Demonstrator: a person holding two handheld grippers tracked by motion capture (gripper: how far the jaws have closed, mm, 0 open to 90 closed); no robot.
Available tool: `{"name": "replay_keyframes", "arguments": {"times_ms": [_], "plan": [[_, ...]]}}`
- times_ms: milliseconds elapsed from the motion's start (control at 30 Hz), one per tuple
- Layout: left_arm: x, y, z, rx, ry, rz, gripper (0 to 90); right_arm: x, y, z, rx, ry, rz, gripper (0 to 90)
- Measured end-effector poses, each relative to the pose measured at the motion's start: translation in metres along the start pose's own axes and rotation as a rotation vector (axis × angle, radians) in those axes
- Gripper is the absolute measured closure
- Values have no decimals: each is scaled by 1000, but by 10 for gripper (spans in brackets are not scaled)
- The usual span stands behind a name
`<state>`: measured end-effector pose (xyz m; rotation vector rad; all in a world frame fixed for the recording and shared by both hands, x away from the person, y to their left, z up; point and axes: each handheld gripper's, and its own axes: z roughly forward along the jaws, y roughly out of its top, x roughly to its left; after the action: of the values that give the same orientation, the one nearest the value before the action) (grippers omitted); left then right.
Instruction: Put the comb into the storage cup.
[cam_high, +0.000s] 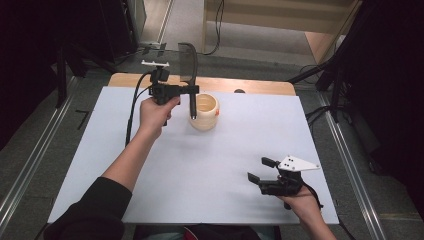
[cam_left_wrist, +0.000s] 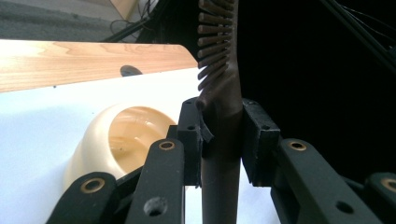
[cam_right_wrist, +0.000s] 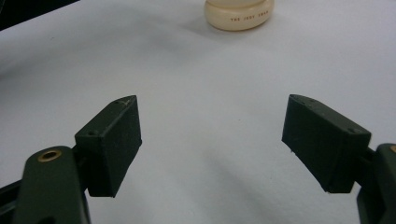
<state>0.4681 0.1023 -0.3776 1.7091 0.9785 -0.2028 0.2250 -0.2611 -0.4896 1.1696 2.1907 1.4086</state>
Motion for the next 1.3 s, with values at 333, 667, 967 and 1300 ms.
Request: {"name": "replay_keyframes", "arguments": {"times_ms": [333, 667, 967, 1300], "plan": [[7, 12, 8, -25, 24, -8, 725, 0, 1, -1, -5, -5, 0, 178], [13, 21, 16, -44, 58, 25, 725, -2, 2, 0, -6, -10, 7, 178], [15, 22, 32, -56, 93, 67, 725, 1, 2, 1, 2, 4, 1, 179], [21, 18, 47, -70, 117, 97, 725, 2, 2, 2, -1, 22, 1, 179]]}}
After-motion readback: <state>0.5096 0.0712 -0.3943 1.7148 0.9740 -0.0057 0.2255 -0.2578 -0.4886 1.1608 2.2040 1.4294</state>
